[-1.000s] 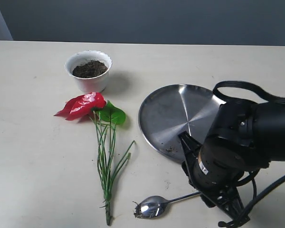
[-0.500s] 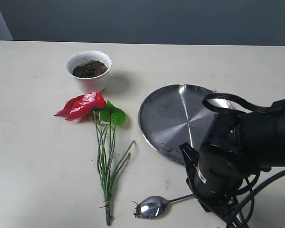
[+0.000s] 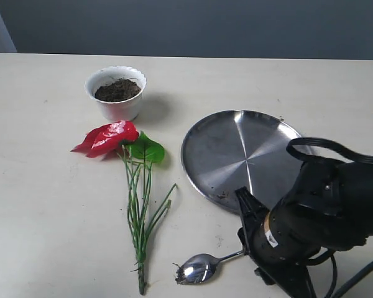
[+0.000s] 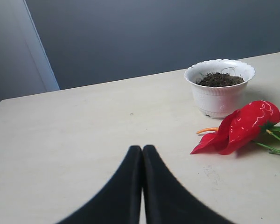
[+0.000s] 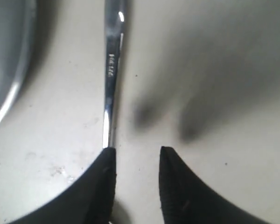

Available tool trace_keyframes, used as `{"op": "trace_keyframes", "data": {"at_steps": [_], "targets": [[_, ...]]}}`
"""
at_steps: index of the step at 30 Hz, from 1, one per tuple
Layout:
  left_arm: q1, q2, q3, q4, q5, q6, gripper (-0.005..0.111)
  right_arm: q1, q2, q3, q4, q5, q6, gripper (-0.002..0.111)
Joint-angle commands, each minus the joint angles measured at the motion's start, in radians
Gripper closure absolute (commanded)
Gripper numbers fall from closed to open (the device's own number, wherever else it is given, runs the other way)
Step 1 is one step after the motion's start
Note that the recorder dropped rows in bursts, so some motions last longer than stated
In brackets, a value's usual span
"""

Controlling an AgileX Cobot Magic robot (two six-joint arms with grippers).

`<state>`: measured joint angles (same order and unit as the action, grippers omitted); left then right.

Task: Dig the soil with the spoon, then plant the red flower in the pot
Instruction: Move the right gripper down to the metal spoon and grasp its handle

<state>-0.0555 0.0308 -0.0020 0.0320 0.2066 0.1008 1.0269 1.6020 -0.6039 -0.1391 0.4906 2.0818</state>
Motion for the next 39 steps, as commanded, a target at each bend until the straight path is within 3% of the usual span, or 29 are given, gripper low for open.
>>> {"op": "trace_keyframes", "data": {"at_steps": [1,6,11,26,36,39], "targets": [[0.003,-0.007,0.002,-0.001,-0.004,-0.002,0.106,-0.026,-0.09,0.003,-0.067,0.169,0.035,0.082],[0.003,-0.007,0.002,-0.001,-0.004,-0.002,0.106,-0.078,-0.111,0.003,-0.159,0.119,0.035,0.081],[0.003,-0.007,0.002,-0.001,-0.004,-0.002,0.106,-0.112,-0.072,0.003,-0.192,0.018,0.035,0.065],[0.003,-0.007,0.002,-0.001,-0.006,-0.002,0.106,-0.112,0.048,0.003,-0.143,-0.066,0.035,0.068],[0.003,-0.007,0.002,-0.001,-0.006,-0.002,0.106,-0.112,0.068,0.003,-0.113,-0.008,0.035,0.068],[0.003,-0.007,0.002,-0.001,-0.006,-0.002,0.106,-0.112,0.068,0.003,-0.085,-0.008,0.035,0.077]]}}
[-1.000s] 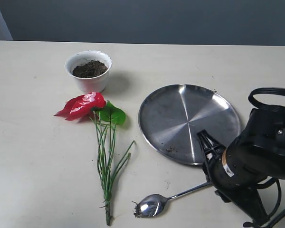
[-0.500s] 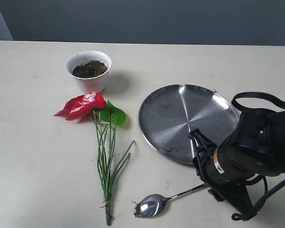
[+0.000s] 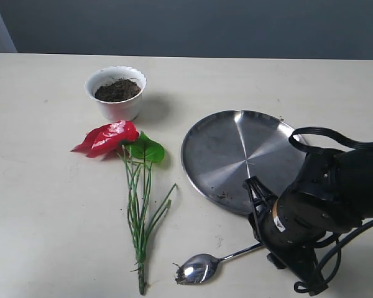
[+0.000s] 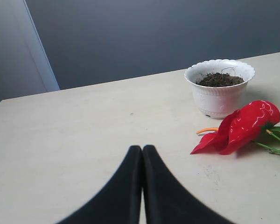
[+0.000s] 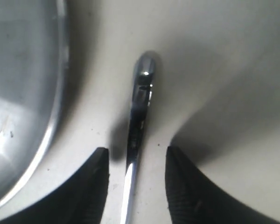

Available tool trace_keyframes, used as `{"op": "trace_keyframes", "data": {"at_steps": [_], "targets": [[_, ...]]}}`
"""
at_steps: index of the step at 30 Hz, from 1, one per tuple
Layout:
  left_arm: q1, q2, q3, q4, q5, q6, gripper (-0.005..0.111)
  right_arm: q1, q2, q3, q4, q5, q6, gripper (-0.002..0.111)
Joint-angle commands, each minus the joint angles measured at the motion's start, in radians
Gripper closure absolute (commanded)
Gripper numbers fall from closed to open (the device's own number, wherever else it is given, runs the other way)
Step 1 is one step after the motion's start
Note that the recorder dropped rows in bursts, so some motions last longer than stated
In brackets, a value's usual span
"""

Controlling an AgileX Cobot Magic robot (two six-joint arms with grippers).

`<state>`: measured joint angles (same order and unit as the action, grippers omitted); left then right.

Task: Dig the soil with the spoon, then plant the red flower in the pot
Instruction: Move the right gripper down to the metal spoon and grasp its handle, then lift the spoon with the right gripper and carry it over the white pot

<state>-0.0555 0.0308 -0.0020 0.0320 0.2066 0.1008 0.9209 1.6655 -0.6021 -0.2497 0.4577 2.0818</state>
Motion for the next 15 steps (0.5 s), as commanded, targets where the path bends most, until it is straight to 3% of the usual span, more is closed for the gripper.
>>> {"op": "trace_keyframes", "data": {"at_steps": [1,6,9,15], "targets": [[0.003,-0.007,0.002,-0.001,-0.006,-0.002,0.106,-0.006,0.005,0.001,0.03,0.025,0.035,0.08],[0.003,-0.007,0.002,-0.001,-0.004,-0.002,0.106,-0.006,0.005,0.001,0.055,0.085,0.035,0.083],[0.003,-0.007,0.002,-0.001,-0.004,-0.002,0.106,-0.006,0.005,0.001,0.056,0.085,0.035,0.109],[0.003,-0.007,0.002,-0.001,-0.004,-0.002,0.106,-0.006,0.0,-0.013,0.014,0.075,0.035,0.109]]}}
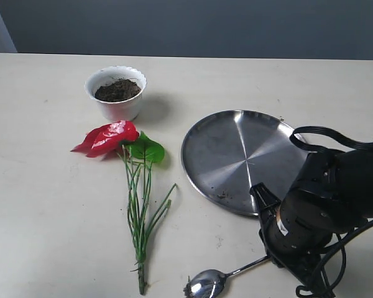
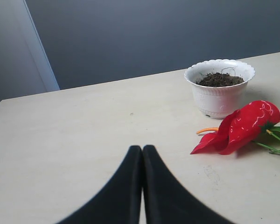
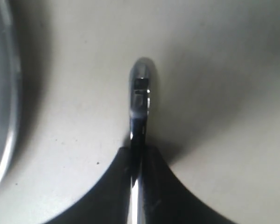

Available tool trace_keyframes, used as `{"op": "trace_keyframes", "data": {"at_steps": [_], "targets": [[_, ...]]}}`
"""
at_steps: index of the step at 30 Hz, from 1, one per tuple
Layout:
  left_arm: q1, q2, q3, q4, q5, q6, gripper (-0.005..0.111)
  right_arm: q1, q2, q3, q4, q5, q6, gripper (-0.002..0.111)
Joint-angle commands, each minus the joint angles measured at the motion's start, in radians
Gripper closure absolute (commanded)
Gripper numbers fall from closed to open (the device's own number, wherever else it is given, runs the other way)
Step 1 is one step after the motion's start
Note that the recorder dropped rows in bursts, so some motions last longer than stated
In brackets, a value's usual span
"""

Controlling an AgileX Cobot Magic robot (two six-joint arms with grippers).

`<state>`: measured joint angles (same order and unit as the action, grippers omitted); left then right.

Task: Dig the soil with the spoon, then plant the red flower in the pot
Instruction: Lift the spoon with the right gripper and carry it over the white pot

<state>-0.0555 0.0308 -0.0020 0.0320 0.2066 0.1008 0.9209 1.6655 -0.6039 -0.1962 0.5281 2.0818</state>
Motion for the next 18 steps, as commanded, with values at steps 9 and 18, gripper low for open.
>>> {"op": "trace_keyframes", "data": {"at_steps": [9,18], "targets": [[0.003,-0.007,0.002,-0.001,-0.004,-0.002,0.106,-0.006,-0.088,-0.088,-0.218,0.019,0.035,0.109],[0.003,-0.007,0.002,-0.001,-0.004,-0.002,0.106,-0.006,-0.218,-0.265,-0.691,0.134,0.035,0.109]]}}
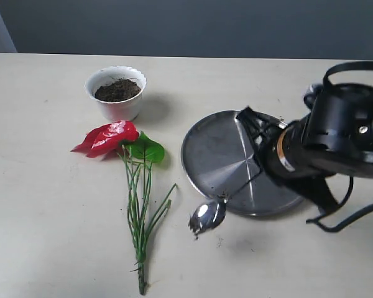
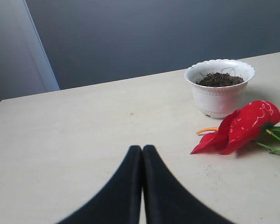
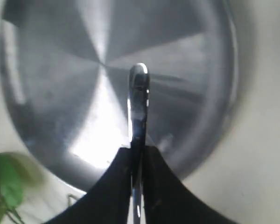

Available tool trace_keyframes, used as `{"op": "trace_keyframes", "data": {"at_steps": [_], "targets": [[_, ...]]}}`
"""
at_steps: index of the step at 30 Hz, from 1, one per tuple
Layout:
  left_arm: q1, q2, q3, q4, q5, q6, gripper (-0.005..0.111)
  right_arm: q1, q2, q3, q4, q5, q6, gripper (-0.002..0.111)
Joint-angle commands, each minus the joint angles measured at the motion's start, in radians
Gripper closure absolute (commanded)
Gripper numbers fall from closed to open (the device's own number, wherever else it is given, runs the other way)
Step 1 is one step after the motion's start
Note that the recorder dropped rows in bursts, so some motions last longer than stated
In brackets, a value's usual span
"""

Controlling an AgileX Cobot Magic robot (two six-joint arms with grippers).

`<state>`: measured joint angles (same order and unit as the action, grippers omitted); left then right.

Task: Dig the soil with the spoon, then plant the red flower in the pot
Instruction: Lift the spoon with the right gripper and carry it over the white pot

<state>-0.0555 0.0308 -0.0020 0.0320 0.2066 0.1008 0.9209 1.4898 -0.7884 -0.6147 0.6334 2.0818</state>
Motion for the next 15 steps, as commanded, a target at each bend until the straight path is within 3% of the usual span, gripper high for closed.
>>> {"op": "trace_keyframes", "data": {"at_steps": [1,7,15], "targets": [[0.003,-0.007,0.002,-0.001,-0.004,-0.002,0.106,-0.006,-0.043,-0.111,-0.364,0.029,0.035,0.109],[0.003,-0.007,0.002,-0.001,-0.004,-0.002,0.106,-0.009,0.033,-0.291,-0.827,0.017,0.035,0.109],[0.003,-0.007,0.002,-0.001,-0.006,-0.002,0.106,-0.056,0.32,-0.566,-1.13,-0.155,0.035,0.109]]}}
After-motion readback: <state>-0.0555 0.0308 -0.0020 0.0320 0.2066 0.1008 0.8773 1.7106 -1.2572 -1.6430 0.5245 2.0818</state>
